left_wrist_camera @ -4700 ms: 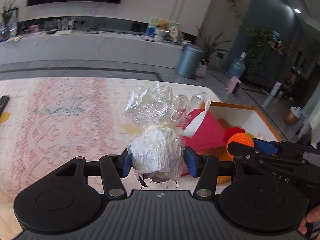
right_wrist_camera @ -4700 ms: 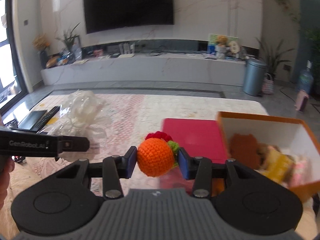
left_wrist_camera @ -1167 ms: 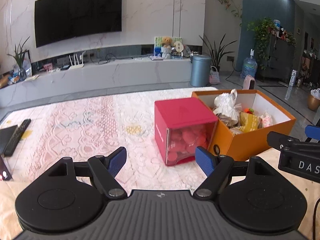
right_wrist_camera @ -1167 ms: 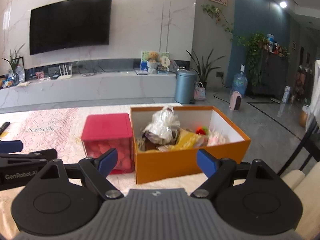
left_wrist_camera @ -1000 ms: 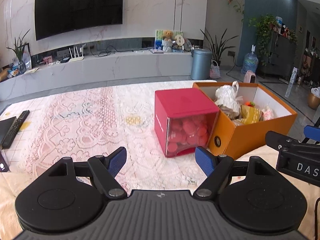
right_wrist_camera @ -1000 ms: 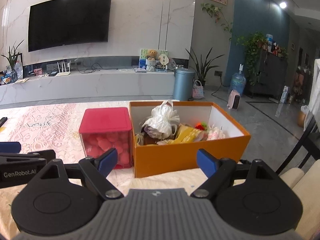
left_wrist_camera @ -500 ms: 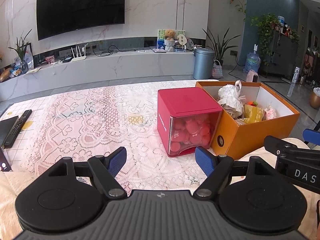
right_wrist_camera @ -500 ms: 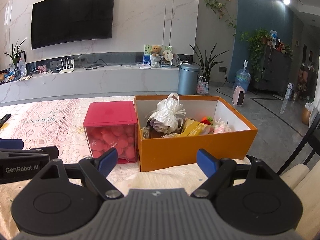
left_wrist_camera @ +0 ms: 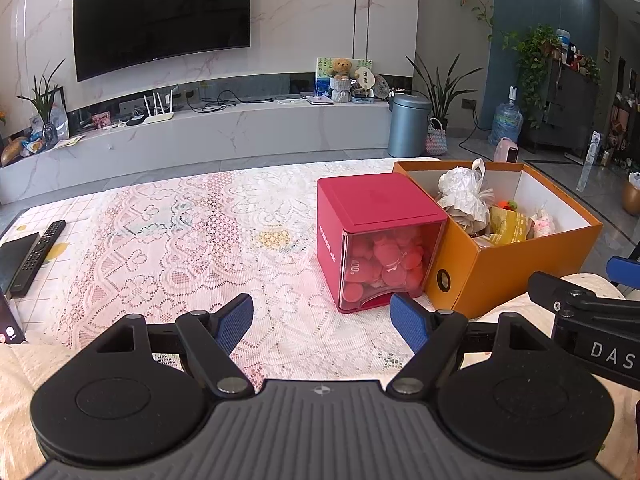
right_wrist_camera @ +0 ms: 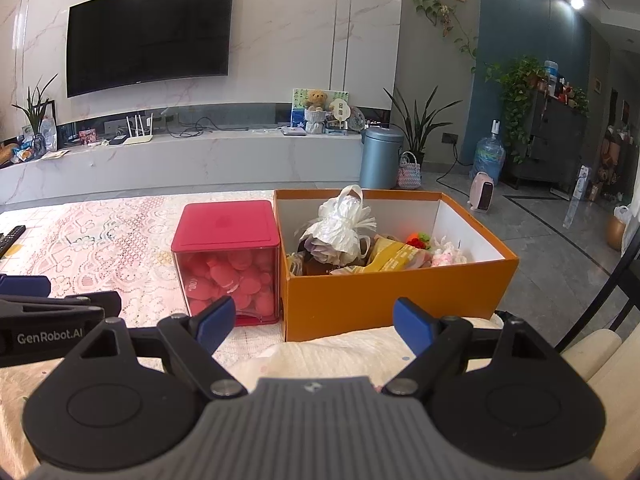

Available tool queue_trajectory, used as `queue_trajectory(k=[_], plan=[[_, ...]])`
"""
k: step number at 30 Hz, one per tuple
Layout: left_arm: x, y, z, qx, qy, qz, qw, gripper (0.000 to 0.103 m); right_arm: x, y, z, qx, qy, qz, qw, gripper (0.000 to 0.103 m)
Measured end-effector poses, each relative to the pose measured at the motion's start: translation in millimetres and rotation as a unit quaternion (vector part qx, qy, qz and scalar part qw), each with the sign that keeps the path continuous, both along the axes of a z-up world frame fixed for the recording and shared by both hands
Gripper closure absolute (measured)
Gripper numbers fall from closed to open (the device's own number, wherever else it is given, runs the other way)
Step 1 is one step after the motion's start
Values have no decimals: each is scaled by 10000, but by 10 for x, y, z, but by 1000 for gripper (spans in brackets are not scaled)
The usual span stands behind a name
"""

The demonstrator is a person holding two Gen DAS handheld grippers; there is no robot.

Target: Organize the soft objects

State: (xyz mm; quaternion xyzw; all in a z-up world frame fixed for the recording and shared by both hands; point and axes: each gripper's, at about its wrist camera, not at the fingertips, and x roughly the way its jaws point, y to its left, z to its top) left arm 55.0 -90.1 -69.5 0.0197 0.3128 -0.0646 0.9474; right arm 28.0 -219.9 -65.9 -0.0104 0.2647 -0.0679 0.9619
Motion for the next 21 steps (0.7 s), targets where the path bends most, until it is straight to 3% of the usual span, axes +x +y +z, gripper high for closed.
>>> queue_trajectory(k=[21], plan=[[-3,-6,-1,12,6,-8,10000,12,19,-37,-7,25,74,35,10000,18]])
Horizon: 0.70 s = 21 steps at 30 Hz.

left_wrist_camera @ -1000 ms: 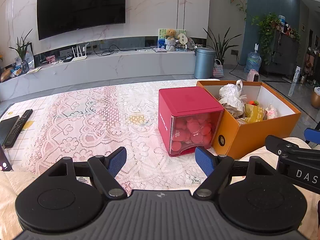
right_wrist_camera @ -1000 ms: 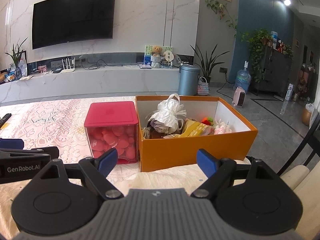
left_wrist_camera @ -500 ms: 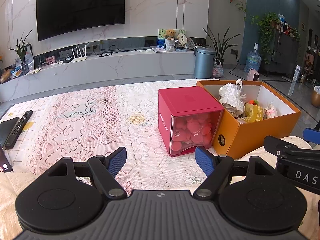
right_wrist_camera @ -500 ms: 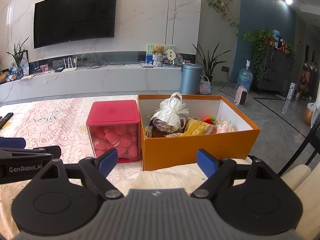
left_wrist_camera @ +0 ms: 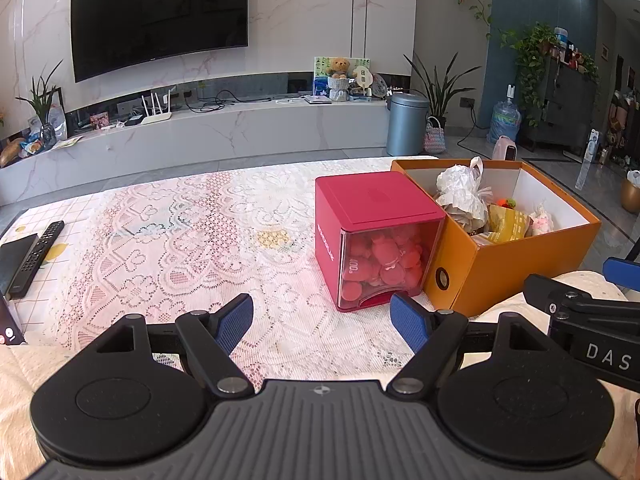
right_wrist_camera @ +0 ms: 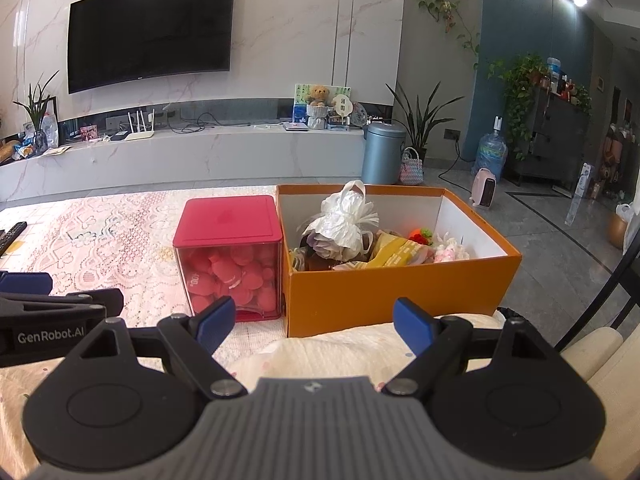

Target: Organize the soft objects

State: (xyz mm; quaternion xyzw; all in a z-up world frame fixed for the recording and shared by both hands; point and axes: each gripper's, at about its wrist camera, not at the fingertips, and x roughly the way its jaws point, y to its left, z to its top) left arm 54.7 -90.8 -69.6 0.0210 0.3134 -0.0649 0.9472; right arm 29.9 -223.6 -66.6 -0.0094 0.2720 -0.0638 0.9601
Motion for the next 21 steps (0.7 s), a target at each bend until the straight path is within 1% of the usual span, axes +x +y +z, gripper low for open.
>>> queue_trajectory(k=[21], plan=[[5,21,-8,-22,24,-38,10000,12,0,-10,-12,-20,69,9,10000,18]])
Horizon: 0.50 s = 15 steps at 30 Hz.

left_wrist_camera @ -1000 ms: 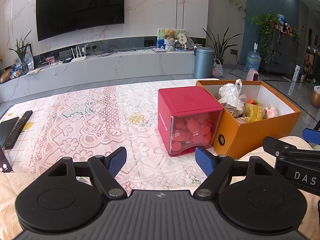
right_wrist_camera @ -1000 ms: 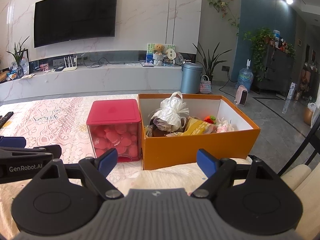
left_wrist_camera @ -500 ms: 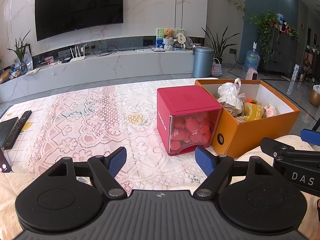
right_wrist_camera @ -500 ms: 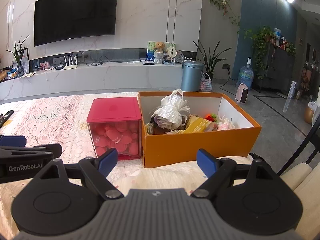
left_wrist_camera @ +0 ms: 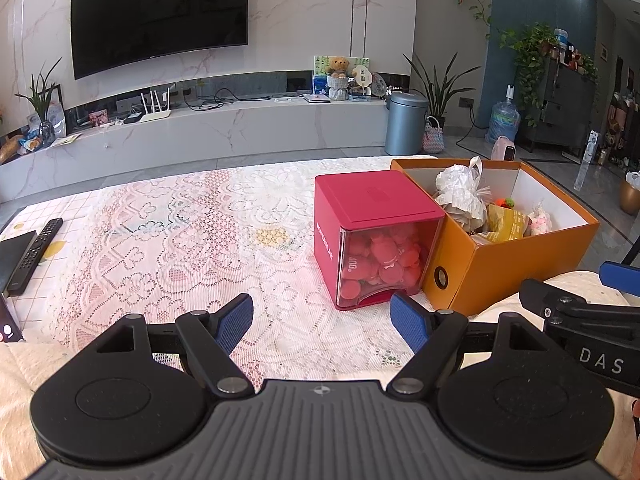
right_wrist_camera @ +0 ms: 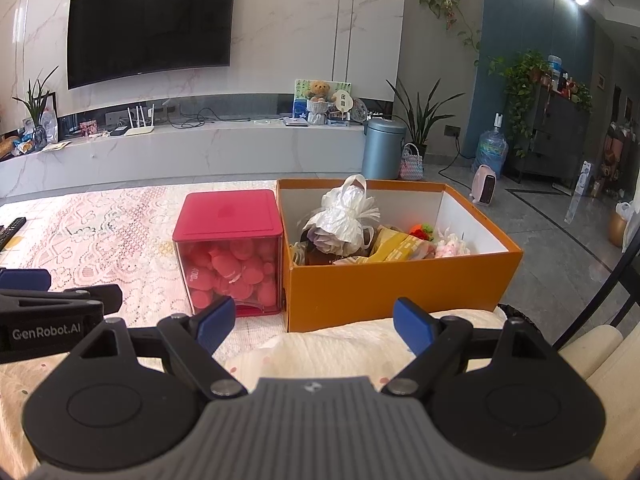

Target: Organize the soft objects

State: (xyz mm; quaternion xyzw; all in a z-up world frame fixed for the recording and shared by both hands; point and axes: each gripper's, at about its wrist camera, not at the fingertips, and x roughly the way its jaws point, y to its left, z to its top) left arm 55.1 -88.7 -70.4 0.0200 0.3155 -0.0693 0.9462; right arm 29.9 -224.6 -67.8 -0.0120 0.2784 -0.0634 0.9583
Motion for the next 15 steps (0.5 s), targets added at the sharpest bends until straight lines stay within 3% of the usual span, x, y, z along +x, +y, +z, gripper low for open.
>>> queue_trajectory(k=[15], plan=[[-4,4,2,0,0,-2,10000,12,3,2,-4,-28,42,33,10000,18]])
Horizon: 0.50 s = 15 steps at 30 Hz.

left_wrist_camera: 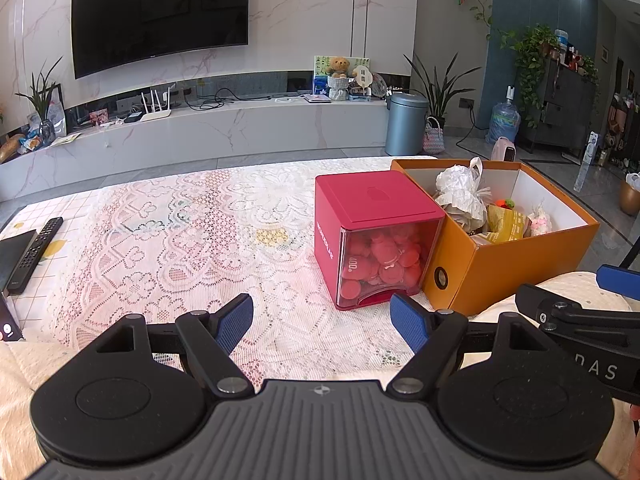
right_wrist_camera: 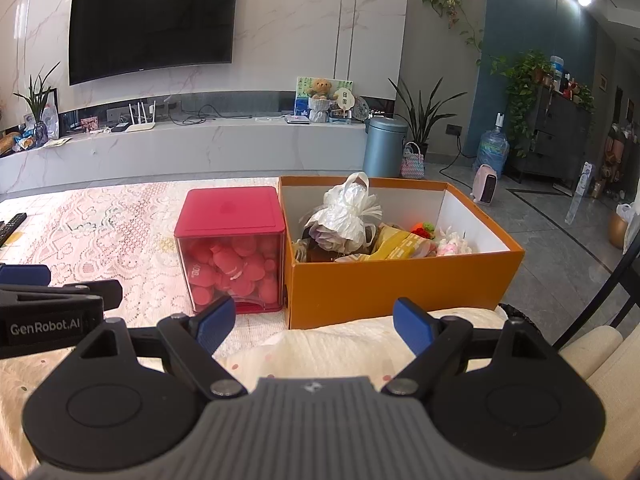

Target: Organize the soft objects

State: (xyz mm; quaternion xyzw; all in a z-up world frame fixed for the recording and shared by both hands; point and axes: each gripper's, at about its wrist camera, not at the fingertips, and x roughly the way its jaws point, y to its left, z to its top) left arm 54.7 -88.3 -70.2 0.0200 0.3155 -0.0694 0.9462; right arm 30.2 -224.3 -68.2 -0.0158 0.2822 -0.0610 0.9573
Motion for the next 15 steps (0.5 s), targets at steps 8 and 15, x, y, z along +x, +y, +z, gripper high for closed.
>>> queue_trajectory(k=[8,15], plan=[[0,2,5,15,11,-18,10000,12,2,-9,-20,-6,43,17,10000,18],[-12,1,31,-2,6,-50,10000,12,-1,-8,-22,-10,45,16,10000,18]])
